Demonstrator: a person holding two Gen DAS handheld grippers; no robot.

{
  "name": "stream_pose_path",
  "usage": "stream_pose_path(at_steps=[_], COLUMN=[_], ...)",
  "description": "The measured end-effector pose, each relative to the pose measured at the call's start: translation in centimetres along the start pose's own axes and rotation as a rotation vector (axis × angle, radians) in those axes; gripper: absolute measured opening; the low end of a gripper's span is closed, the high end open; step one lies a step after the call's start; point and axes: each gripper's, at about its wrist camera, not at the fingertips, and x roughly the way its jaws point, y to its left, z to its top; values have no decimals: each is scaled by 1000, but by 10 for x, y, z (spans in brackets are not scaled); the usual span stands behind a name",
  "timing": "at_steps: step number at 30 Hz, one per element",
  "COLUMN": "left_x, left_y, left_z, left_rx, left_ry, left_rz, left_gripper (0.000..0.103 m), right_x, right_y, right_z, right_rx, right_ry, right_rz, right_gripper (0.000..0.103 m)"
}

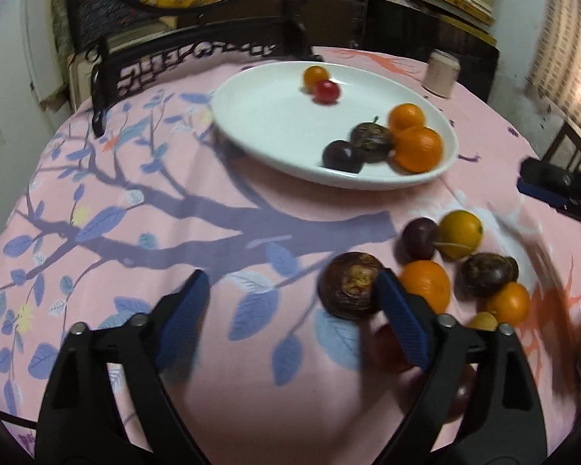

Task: Organize fruits
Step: 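Carry a mangosteen to the plate with the left tool while the right tool carries an orange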

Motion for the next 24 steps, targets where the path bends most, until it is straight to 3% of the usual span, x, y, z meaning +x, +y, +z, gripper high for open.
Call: stream_pose_path(at_steps=[1,2,4,8,10,15,18,20,24], left_x=[-1,-3,-6,-16,-20,-6,2,4,14], left_y=[4,9,18,28,17,-4,-11,-14,-15], left_z=[1,2,4,5,5,3,4,5,8], left_rx=[-5,-9,-38,-101,-56,22,50,56,62], left_ry=[-13,-37,-54,-90,-116,-80,-61,-57,-30], left_rz=[46,138,209,155,122,86,63,45,33], left_gripper=[91,91,89,81,81,76,66,45,41], right_x=[0,0,-1,-2,-2,-2,0,1,4], right_y=[0,0,1,2,3,3,3,3,5], right_z=[0,0,1,1,1,0,0,0,-1], right_rx=[2,2,3,2,1,1,-1,-2,-11], right_ry=[2,1,-2,-2,-2,3,8,12,21], right_rz=[-1,0,1,6,9,12,10,10,14], right_gripper=[66,66,66,66,66,66,66,66,66])
